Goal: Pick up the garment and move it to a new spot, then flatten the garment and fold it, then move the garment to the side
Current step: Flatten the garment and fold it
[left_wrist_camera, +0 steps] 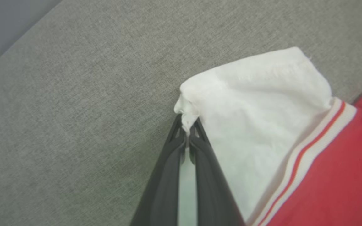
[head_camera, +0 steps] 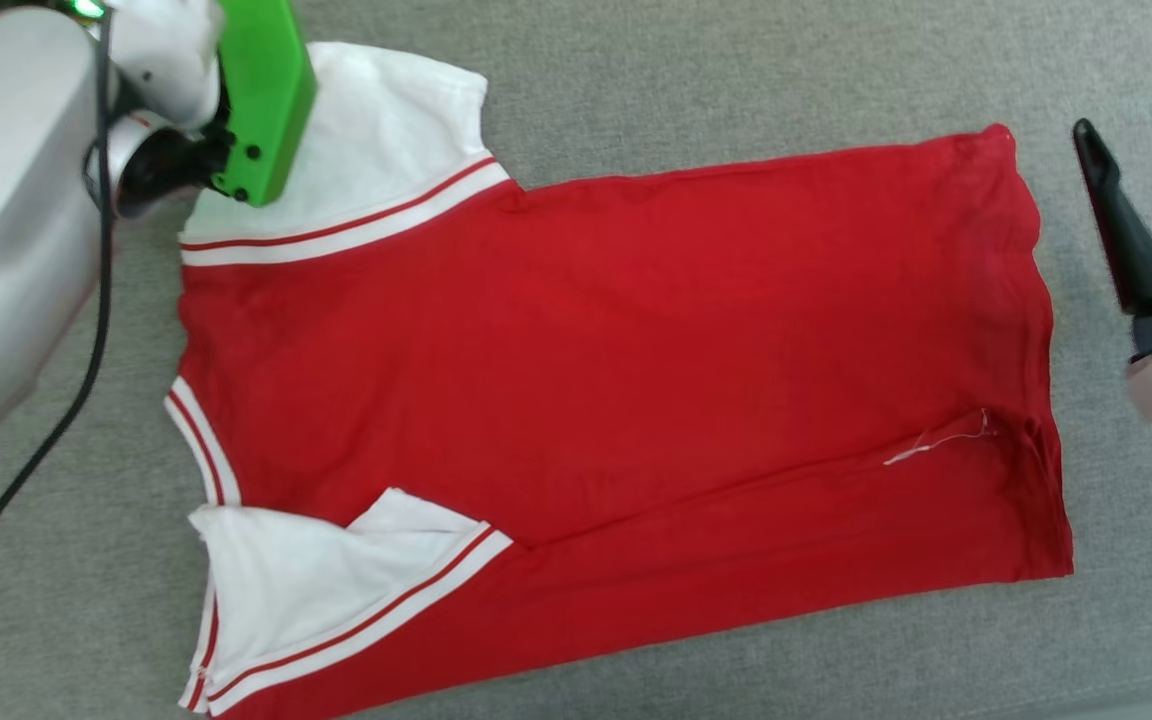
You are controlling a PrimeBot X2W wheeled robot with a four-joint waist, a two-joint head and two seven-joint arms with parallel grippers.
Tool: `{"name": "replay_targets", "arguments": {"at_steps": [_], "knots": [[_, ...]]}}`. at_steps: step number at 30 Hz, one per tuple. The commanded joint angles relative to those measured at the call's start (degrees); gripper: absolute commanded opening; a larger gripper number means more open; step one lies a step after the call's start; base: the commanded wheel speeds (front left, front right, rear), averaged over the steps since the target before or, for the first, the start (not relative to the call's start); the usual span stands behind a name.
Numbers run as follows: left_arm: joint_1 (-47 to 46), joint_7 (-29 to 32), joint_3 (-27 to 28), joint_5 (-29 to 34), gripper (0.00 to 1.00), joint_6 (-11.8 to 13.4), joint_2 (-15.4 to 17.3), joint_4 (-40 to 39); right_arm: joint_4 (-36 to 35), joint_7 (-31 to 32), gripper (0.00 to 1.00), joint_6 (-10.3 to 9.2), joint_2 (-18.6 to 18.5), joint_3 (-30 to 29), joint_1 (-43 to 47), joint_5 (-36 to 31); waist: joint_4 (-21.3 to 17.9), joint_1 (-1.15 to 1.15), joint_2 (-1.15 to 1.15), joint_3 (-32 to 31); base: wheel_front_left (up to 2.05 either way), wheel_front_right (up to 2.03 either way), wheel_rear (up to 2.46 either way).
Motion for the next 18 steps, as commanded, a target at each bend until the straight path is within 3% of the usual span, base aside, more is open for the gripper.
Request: {"name": "replay_targets", "arguments": {"at_steps": [1, 8, 12, 16, 18], "knots": [[1.00, -1.71, -0.71, 0.45, 0.00, -0.14, 0.01, -0.98, -0.08, 3.22, 1.00, -0.04, -2.65, 0.81, -1.65, 1.77, 2.22, -0.01, 0.00, -2.55, 0.00, 0.00, 0.00], [1.72, -8.52, -3.05, 0.36, 0.00, -0.15, -0.11, -5.52, 2.15, 22.73, 1.00, -0.04, -14.95, 6.32, -7.35, 14.37, 5.80, -0.01, 0.00, -4.81, 0.00, 0.00, 0.00], [1.49, -11.05, -4.27, 0.81, 0.00, -0.15, -0.33, -7.78, 4.17, 33.62, 1.00, -0.04, -20.01, 10.86, -10.76, 21.08, 7.66, -0.01, 0.00, -4.73, 0.00, 0.00, 0.00], [0.18, -13.65, -5.48, 1.72, 0.00, -0.15, -0.92, -10.44, 10.24, 42.15, 1.00, -0.04, -21.76, 16.66, -16.74, 24.43, 10.19, -0.01, 0.00, -3.29, 0.00, 0.00, 0.00], [-0.32, -14.25, -5.74, 2.07, 0.00, -0.15, -1.04, -11.03, 12.82, 42.68, 1.00, -0.04, -20.92, 18.15, -18.56, 24.48, 10.81, -0.01, 0.00, -2.62, 0.00, 0.00, 0.00]]}}
